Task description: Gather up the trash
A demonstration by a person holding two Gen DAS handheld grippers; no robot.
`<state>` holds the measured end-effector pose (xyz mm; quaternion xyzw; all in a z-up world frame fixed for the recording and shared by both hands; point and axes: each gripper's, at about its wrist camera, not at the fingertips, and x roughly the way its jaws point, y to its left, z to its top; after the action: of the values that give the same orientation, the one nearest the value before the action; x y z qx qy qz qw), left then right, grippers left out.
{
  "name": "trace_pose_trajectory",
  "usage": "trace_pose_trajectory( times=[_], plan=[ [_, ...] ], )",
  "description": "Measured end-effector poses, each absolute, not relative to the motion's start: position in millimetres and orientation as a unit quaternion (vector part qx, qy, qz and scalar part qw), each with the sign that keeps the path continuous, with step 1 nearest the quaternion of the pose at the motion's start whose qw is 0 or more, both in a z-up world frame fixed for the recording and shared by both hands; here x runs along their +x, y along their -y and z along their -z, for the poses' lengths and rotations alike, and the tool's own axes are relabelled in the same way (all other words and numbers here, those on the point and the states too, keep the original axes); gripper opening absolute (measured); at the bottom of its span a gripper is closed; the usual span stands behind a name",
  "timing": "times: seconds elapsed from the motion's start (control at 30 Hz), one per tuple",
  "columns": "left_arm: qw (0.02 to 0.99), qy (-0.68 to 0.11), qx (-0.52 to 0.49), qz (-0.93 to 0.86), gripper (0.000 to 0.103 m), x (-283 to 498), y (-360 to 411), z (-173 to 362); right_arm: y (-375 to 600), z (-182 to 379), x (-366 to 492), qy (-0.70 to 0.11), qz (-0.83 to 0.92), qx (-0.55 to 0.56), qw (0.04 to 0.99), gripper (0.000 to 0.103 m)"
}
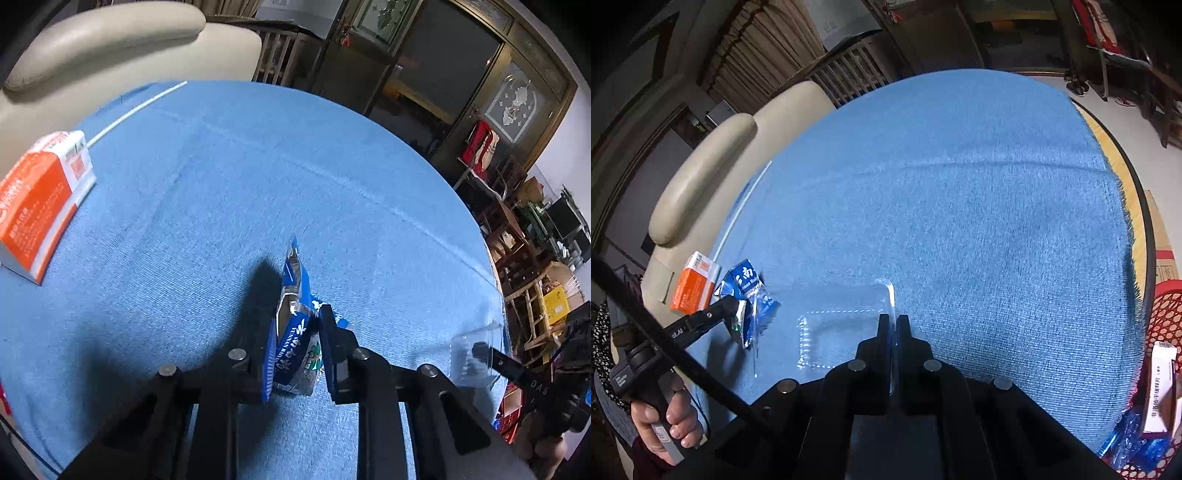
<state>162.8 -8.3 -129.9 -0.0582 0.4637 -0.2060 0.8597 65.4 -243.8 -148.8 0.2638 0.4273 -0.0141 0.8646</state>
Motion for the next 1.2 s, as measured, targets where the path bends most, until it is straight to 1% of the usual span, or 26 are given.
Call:
trace_pose_trajectory(
  times=[0.4,0.8,1.2],
  plan=[
    [0.868,-0.443,-0.057,0.218,0.022,122.0,13.6,102.3,257.4,130.5,45.4,-0.399,0.006,0.278,0.874,0.004],
    [0.893,-0.390,0.052,0.220,0.022,63.4,70.2,64.4,285.2,114.4,0.0,-0.369,0.022,0.293,0.882,0.004],
    [0.895,-0.349,0.120,0.250,0.022,24.7,122.8,42.2,316.5,103.9,-45.1,-0.336,0.054,0.318,0.885,0.004]
  ],
)
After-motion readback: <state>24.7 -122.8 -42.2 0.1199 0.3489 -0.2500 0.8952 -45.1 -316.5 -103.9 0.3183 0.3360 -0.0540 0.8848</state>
